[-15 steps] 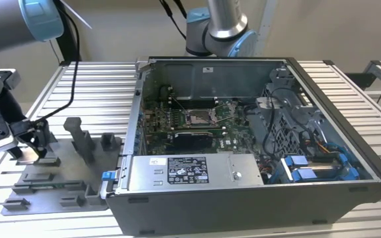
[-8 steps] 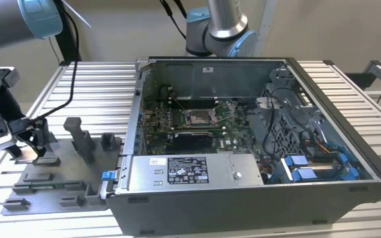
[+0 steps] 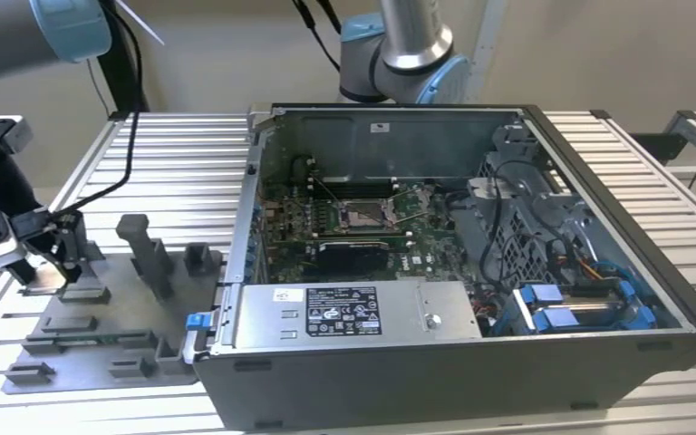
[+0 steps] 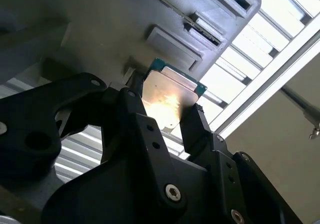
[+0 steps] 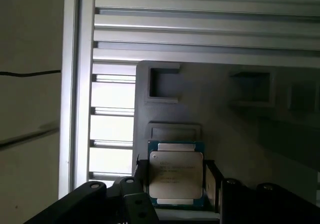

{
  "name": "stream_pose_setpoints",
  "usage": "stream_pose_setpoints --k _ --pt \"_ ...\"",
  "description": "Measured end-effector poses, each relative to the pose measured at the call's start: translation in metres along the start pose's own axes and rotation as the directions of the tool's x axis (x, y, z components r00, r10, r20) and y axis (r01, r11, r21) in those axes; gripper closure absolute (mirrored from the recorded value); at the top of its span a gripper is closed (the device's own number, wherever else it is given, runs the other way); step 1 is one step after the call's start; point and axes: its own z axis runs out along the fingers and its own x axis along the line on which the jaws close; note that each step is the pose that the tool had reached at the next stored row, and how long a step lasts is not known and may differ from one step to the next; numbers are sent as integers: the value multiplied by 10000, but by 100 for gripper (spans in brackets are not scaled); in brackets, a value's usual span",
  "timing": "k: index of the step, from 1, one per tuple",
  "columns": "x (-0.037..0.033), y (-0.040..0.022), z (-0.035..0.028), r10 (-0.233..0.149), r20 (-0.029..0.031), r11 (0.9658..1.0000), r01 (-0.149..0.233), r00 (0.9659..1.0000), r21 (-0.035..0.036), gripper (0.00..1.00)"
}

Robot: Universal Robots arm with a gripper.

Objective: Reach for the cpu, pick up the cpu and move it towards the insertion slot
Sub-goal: 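Pick up the cpu and move it towards the insertion slot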

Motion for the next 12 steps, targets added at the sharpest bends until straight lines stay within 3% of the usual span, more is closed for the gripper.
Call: stream_pose_setpoints --k 4,12 --pt "0 2 -54 0 0 10000 0 10000 0 100" --pt "1 3 -93 0 -1 10000 0 10000 1 100"
